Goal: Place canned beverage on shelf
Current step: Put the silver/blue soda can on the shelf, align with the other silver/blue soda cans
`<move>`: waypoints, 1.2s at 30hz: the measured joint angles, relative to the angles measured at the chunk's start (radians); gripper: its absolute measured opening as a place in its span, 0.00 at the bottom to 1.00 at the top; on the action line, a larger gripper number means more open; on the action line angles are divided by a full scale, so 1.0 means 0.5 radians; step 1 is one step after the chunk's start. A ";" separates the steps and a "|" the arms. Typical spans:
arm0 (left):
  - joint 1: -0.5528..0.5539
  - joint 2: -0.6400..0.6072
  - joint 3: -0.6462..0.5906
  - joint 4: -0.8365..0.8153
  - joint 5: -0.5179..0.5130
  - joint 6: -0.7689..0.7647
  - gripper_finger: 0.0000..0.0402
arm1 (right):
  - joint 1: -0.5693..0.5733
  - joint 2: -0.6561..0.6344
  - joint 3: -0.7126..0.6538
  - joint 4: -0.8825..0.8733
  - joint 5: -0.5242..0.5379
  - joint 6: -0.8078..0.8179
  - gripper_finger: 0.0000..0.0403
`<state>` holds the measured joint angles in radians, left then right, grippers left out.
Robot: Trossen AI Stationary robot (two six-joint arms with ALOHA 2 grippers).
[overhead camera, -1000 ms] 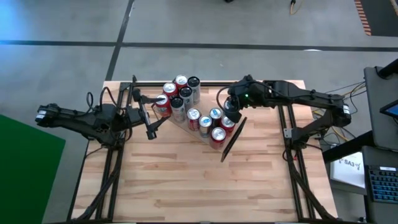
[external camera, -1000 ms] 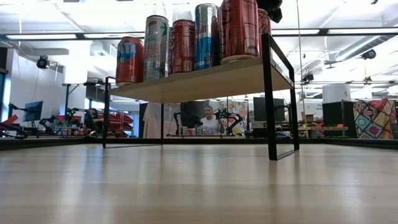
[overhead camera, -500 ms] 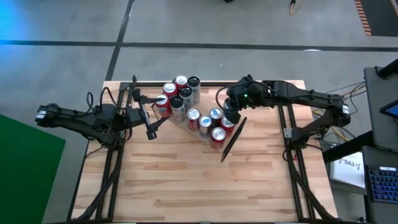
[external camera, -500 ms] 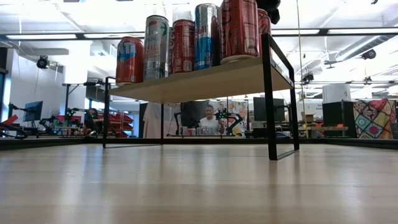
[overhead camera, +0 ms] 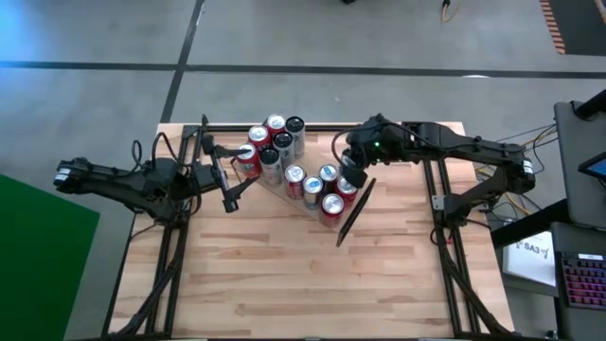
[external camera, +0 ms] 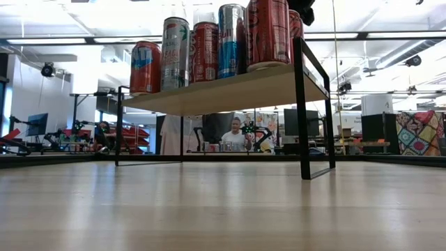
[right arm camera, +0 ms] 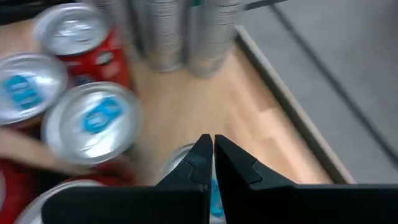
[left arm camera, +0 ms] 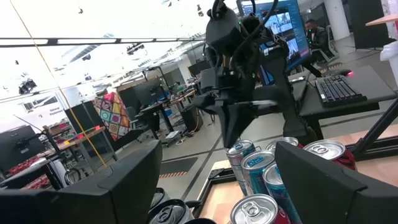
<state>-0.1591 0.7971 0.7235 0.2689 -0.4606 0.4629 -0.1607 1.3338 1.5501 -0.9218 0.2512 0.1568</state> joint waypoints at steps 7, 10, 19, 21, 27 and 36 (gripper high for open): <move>0.000 0.000 0.000 0.000 0.000 0.010 0.74 | -0.002 0.015 0.000 -0.009 -0.286 0.010 0.02; 0.000 0.000 0.000 0.000 -0.001 0.015 0.74 | -0.002 0.016 0.001 -0.011 -0.291 0.013 0.02; 0.000 0.000 0.000 0.000 -0.001 0.016 0.74 | -0.003 0.033 0.001 -0.005 -0.218 0.010 0.02; 0.000 0.000 0.000 0.000 -0.001 0.016 0.74 | -0.003 0.040 0.001 0.002 -0.195 0.004 0.02; 0.000 0.000 0.000 0.000 -0.001 0.016 0.74 | -0.003 0.077 0.001 0.069 -0.181 0.001 0.02; 0.000 0.000 0.000 0.000 -0.001 0.016 0.74 | -0.003 0.089 0.001 0.080 0.077 0.053 0.02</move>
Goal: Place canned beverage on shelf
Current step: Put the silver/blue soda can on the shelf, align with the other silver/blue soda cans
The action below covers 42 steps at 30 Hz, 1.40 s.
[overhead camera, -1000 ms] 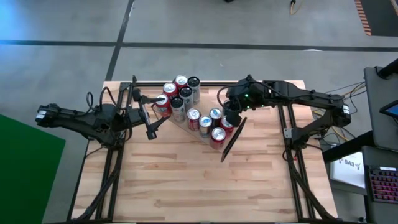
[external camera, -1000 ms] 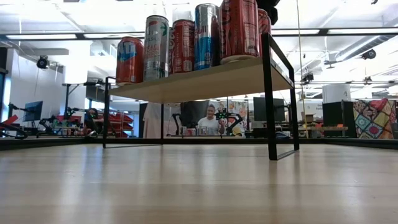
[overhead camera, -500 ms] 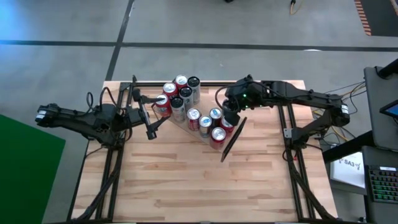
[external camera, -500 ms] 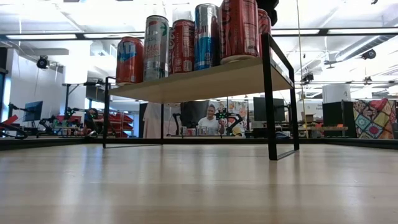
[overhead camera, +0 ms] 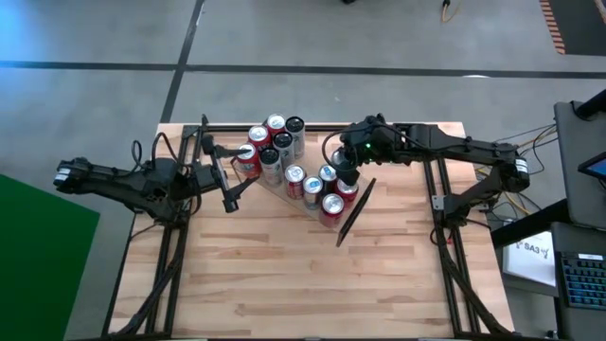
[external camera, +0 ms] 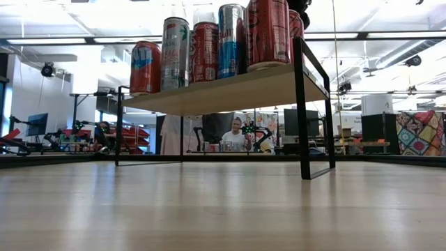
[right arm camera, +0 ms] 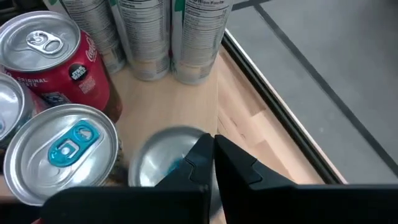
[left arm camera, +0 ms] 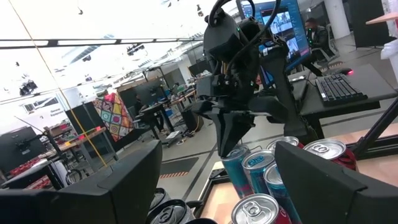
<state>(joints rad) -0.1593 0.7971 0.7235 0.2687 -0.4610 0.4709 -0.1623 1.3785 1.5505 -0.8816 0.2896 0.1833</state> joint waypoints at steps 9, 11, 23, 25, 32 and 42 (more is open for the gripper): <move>0.001 -0.001 0.000 0.000 0.000 0.000 0.74 | 0.000 0.000 0.000 0.000 0.001 0.019 0.02; 0.001 -0.001 0.000 0.000 0.000 0.000 0.74 | 0.000 0.000 0.000 0.002 0.001 0.012 0.02; 0.000 0.000 0.000 0.000 0.000 -0.002 0.74 | 0.010 -0.021 0.077 -0.005 -0.001 -0.057 0.02; 0.000 0.000 0.000 0.000 0.000 -0.011 0.74 | 0.030 -0.023 0.099 -0.006 -0.003 -0.058 0.02; 0.000 -0.001 0.000 0.000 0.001 -0.016 0.74 | 0.125 -0.027 0.138 -0.040 -0.123 0.009 0.02; -0.008 0.074 0.000 0.000 0.002 -0.032 0.74 | 0.357 -0.028 0.159 -0.030 -0.123 0.176 0.02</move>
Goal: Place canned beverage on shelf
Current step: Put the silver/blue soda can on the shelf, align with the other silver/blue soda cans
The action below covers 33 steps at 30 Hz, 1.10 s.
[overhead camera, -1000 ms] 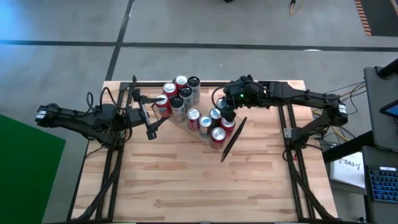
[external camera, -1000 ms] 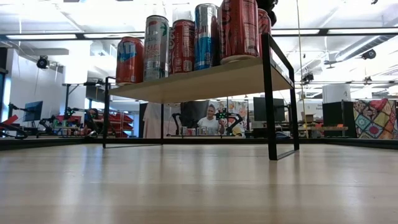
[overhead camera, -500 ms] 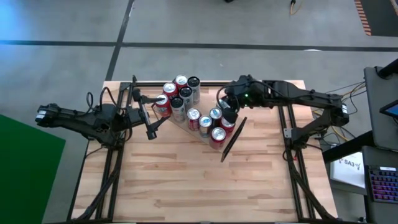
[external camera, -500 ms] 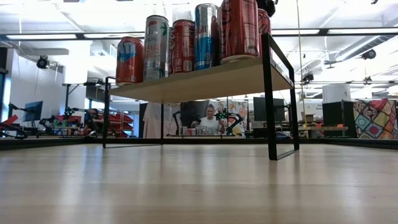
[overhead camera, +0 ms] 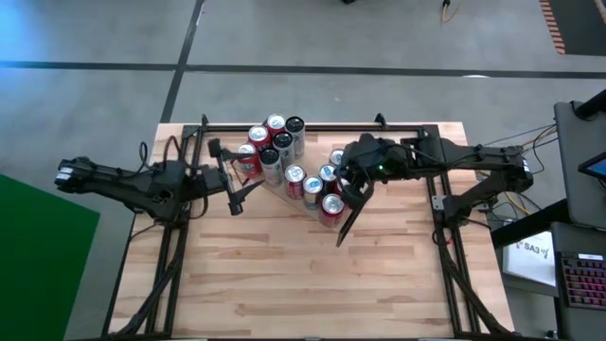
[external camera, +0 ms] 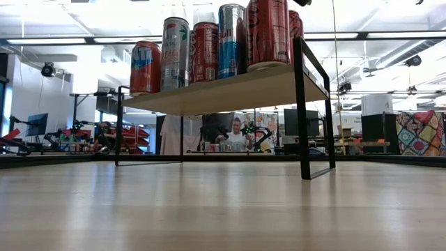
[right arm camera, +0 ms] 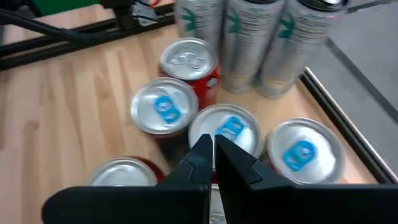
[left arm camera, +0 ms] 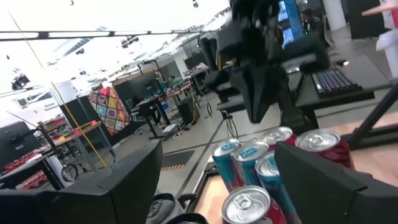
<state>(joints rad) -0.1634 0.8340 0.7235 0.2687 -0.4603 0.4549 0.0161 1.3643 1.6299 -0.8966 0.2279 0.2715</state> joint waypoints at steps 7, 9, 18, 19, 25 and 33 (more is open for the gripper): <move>-0.009 0.077 0.000 0.009 0.002 -0.018 0.67 | 0.128 0.036 -0.005 0.249 0.017 -0.020 0.02; -0.015 0.080 0.000 0.010 0.003 -0.024 0.65 | 0.147 0.073 -0.005 0.349 0.016 -0.053 0.02; -0.026 0.070 0.000 0.016 0.002 -0.059 0.60 | 0.156 0.245 -0.008 0.513 0.018 -0.082 0.02; -0.026 0.070 0.000 0.015 0.002 -0.060 0.60 | 0.156 0.257 -0.008 0.512 0.018 -0.070 0.02; -0.026 0.070 0.000 -0.003 0.001 -0.069 0.60 | 0.156 0.292 -0.010 0.480 0.018 0.020 0.02; -0.026 0.070 0.000 -0.059 0.000 -0.095 0.60 | 0.156 0.288 -0.010 0.382 0.018 0.121 0.02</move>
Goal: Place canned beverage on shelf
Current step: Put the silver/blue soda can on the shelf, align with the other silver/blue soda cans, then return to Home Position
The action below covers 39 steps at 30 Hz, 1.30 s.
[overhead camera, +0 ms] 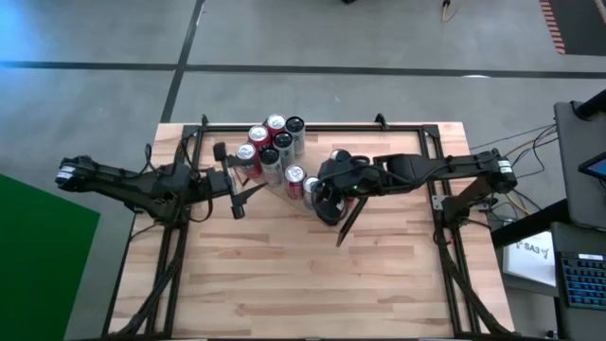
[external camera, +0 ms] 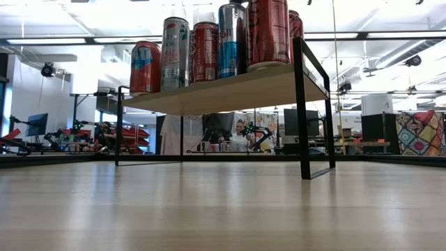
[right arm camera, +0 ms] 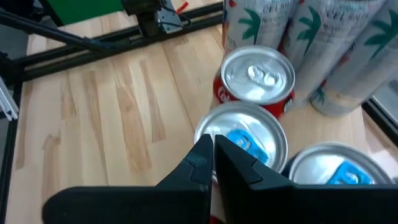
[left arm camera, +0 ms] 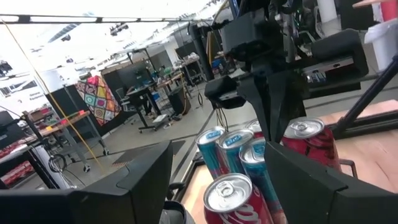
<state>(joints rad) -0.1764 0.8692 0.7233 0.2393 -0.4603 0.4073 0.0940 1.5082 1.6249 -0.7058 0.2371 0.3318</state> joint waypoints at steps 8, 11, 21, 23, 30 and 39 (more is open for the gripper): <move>0.000 0.002 0.000 -0.023 0.000 -0.004 0.60 | 0.001 0.001 0.001 -0.081 0.001 0.020 0.02; 0.000 0.001 0.000 -0.036 0.000 -0.012 0.60 | 0.001 -0.001 0.001 -0.092 0.000 0.018 0.02; 0.000 0.000 0.000 -0.038 -0.001 -0.012 0.60 | 0.001 -0.018 0.001 -0.132 -0.002 0.010 0.02; 0.000 0.000 0.000 -0.041 -0.001 -0.012 0.60 | 0.001 -0.027 0.001 -0.151 -0.002 0.010 0.02; 0.000 0.000 0.000 -0.046 -0.001 -0.012 0.60 | 0.000 -0.043 0.001 -0.150 -0.001 -0.002 0.02; 0.000 -0.001 0.000 -0.059 -0.001 -0.012 0.60 | 0.000 -0.050 0.200 -0.227 0.087 -0.003 0.02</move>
<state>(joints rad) -0.1764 0.8688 0.7231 0.2100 -0.4606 0.4015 0.0940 1.4830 1.7251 -0.8195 0.2805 0.3304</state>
